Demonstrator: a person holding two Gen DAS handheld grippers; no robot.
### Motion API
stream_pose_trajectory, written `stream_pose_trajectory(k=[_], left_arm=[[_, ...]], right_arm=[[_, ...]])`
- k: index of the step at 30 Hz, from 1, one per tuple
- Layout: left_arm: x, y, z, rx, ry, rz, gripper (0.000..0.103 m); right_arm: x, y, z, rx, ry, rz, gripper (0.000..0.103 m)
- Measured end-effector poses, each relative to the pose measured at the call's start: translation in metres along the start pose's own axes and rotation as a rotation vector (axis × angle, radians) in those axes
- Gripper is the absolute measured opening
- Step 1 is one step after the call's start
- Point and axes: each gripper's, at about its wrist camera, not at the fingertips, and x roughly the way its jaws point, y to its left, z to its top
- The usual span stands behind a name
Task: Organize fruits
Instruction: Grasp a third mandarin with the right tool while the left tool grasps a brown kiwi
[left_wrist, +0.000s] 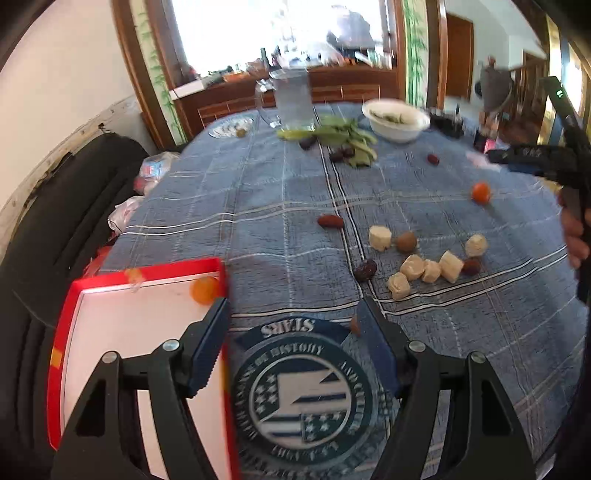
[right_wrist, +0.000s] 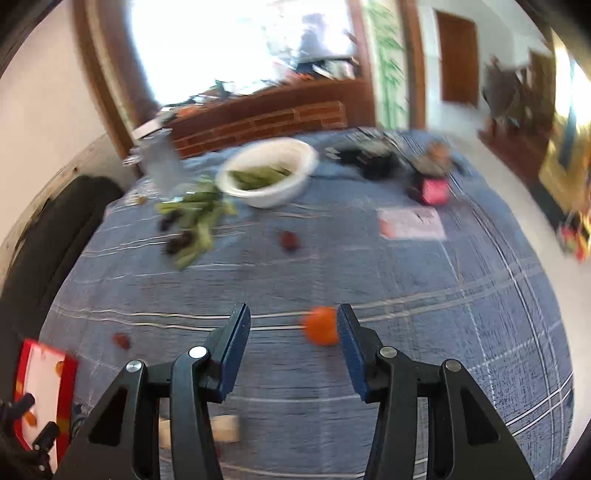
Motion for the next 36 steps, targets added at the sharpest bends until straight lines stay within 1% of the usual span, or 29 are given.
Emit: stream_pose_trajectory(k=[2, 6, 10, 13, 16, 17, 18, 19, 20, 21, 22, 24, 26, 29, 31, 32, 33, 34, 35, 36], left_arm=[[0.012, -0.007, 0.0, 0.0, 0.022, 0.008, 0.072], [0.028, -0.017, -0.009, -0.005, 0.073, -0.019, 0.072], [0.033, -0.02, -0.016, -0.003, 0.092, -0.031, 0.072], [0.039, -0.02, -0.019, -0.01, 0.108, -0.036, 0.072], [0.041, -0.021, -0.022, -0.011, 0.119, -0.061, 0.072], [0.042, -0.022, -0.022, -0.011, 0.12, -0.063, 0.072], [0.043, -0.022, -0.022, -0.012, 0.121, -0.066, 0.072], [0.043, -0.023, -0.023, -0.013, 0.122, -0.071, 0.072], [0.045, -0.023, -0.023, -0.013, 0.126, -0.078, 0.072], [0.046, -0.024, -0.023, -0.012, 0.13, -0.085, 0.072], [0.048, -0.024, -0.022, -0.013, 0.133, -0.084, 0.072], [0.05, -0.024, -0.021, -0.016, 0.131, -0.06, 0.072], [0.051, -0.022, -0.021, -0.024, 0.132, -0.059, 0.072], [0.054, -0.022, -0.02, -0.032, 0.137, -0.078, 0.072], [0.058, -0.025, -0.018, -0.029, 0.137, -0.097, 0.072], [0.062, -0.026, -0.018, -0.032, 0.145, -0.105, 0.07], [0.063, -0.026, -0.018, -0.036, 0.148, -0.112, 0.063], [0.065, -0.027, -0.018, -0.039, 0.149, -0.125, 0.059], [0.066, -0.028, -0.018, -0.042, 0.15, -0.14, 0.058], [0.067, -0.028, -0.018, -0.047, 0.149, -0.147, 0.053]], right_arm=[[0.01, -0.007, -0.003, 0.002, 0.015, 0.001, 0.049], [0.024, -0.01, -0.007, 0.018, 0.029, -0.001, 0.049], [0.033, -0.006, -0.009, 0.024, 0.023, -0.047, 0.049], [0.043, -0.008, -0.01, 0.029, 0.044, -0.07, 0.049], [0.051, -0.007, -0.012, 0.026, 0.07, -0.078, 0.049], [0.052, -0.006, -0.013, 0.025, 0.074, -0.081, 0.048], [0.053, -0.006, -0.013, 0.028, 0.077, -0.082, 0.045], [0.054, -0.005, -0.013, 0.025, 0.081, -0.066, 0.042], [0.055, -0.004, -0.013, 0.022, 0.088, -0.051, 0.036], [0.055, -0.003, -0.014, 0.023, 0.091, -0.047, 0.033], [0.054, -0.003, -0.015, 0.022, 0.091, -0.053, 0.033], [0.054, -0.003, -0.015, 0.025, 0.095, -0.051, 0.032], [0.054, -0.003, -0.015, 0.038, 0.101, -0.04, 0.032], [0.051, -0.004, -0.015, 0.079, 0.107, 0.023, 0.031], [0.041, 0.001, -0.014, 0.079, 0.082, 0.054, 0.031], [0.036, 0.003, -0.014, 0.077, 0.066, 0.065, 0.031], [0.031, 0.005, -0.014, 0.077, 0.05, 0.081, 0.031], [0.024, 0.008, -0.014, 0.081, 0.033, 0.109, 0.031], [0.022, 0.01, -0.014, 0.084, 0.026, 0.124, 0.031], [0.017, 0.013, -0.014, 0.086, 0.015, 0.149, 0.031]])
